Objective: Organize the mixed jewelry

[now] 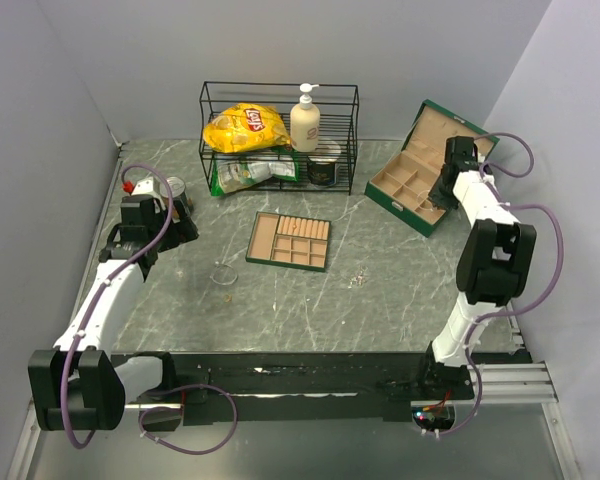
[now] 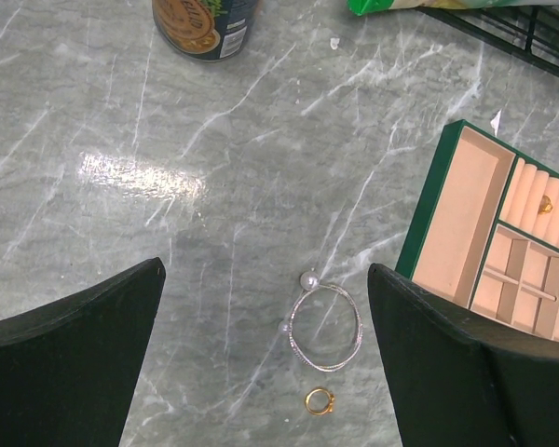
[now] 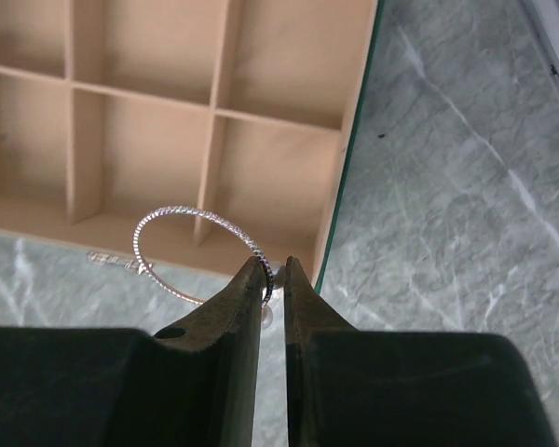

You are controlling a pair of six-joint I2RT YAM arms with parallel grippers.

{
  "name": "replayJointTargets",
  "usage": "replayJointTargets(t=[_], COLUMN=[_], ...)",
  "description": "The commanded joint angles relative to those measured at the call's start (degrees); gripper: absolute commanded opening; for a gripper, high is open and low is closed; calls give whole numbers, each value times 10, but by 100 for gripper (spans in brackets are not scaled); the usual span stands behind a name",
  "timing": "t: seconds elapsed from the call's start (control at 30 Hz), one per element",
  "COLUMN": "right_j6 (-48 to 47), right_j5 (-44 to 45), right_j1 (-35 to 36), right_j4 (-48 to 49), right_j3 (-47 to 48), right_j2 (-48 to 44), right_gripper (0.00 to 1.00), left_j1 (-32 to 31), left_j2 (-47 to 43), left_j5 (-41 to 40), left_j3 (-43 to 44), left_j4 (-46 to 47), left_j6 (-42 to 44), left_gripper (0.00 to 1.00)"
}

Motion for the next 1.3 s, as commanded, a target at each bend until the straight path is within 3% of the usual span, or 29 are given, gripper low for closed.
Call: replayJointTargets(t=[0.0, 0.53, 0.87, 1.27], right_j6=[-9, -33, -60, -98], right_j5=[33, 41, 64, 38], right_j1=[-8, -13, -13, -12], right_j4=[-4, -5, -13, -47], right_j3=[49, 91, 75, 111], right_j2=[28, 106, 99, 129], right_gripper=[17, 17, 17, 26], left_j1=[1, 2, 1, 1], left_j2=[2, 9, 11, 17], left_j5=[4, 0, 1, 9], left_j3=[21, 22, 23, 25], left_j4=[15, 15, 15, 12], left_j6=[9, 9, 9, 10], left_gripper=[96, 96, 96, 96])
